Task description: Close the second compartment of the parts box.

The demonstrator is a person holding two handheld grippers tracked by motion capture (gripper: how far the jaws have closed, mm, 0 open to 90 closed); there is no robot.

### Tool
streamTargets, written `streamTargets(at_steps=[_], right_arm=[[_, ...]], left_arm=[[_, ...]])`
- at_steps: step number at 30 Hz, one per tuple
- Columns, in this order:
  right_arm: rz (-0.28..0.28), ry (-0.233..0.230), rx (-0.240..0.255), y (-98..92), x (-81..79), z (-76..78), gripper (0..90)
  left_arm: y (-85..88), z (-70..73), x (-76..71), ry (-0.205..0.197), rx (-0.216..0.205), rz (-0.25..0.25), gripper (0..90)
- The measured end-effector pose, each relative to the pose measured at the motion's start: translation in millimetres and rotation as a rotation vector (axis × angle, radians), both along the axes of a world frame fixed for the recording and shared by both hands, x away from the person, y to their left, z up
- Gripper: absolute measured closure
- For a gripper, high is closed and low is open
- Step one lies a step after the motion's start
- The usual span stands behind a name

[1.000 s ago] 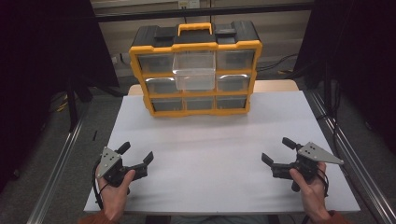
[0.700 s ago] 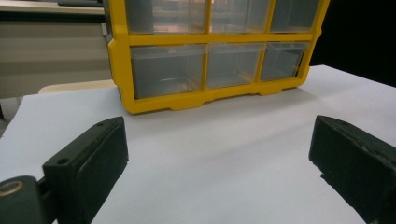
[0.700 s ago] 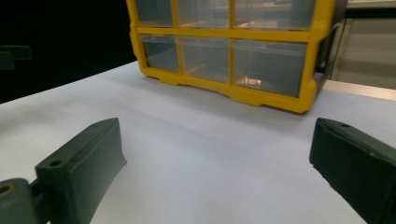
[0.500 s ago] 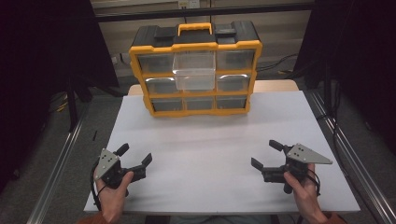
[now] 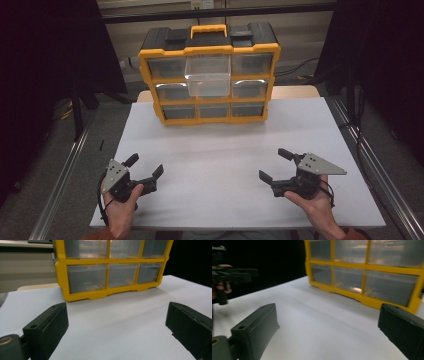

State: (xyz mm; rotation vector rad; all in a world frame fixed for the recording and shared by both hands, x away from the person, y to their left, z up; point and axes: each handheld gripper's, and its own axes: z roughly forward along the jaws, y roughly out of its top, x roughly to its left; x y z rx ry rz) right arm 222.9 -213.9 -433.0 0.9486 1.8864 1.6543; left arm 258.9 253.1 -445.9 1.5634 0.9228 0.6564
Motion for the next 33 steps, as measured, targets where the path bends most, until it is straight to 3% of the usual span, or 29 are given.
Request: streamTargets(at_steps=[2,3,7,8,9,13,17,23,26,33], right_arm=[[0.021,-0.01,0.003,4.0,1.4,2.7,1.7],[0.026,-0.011,0.009,6.2,1.8,4.1,1.7],[0.061,-0.016,0.02,14.5,5.4,7.8,2.1],[0.069,-0.015,0.026,16.7,6.3,8.8,2.5],[0.069,-0.015,0.024,18.9,6.6,10.1,3.2],[0.09,-0.034,0.033,28.1,9.2,14.4,3.3],[0.129,-0.024,0.041,40.7,12.0,16.3,4.0],[0.173,-0.022,0.043,55.5,20.7,21.5,3.9],[0.209,-0.035,0.031,62.2,23.9,25.8,3.9],[0.221,-0.075,0.043,74.1,28.4,31.4,9.8]], left_arm=[[0.3,0.4,-0.3,-0.003,0.019,-0.002,4.6],[-0.5,0.1,-0.3,-0.003,0.003,0.0,4.7],[-0.4,-0.1,-0.2,-0.002,0.006,0.006,4.7],[1.2,-0.2,0.2,0.002,0.032,0.0,4.7],[-0.6,-0.9,0.5,0.009,0.012,0.004,4.6],[-0.5,-0.9,0.4,0.01,0.011,0.003,4.7],[1.2,-0.9,0.4,0.009,0.022,-0.001,4.7],[0.2,-0.9,0.4,0.006,0.005,0.006,4.7],[0.6,-0.8,0.2,0.006,0.008,0.005,4.7],[1.3,0.2,-0.8,-0.001,0.019,0.019,4.7]])
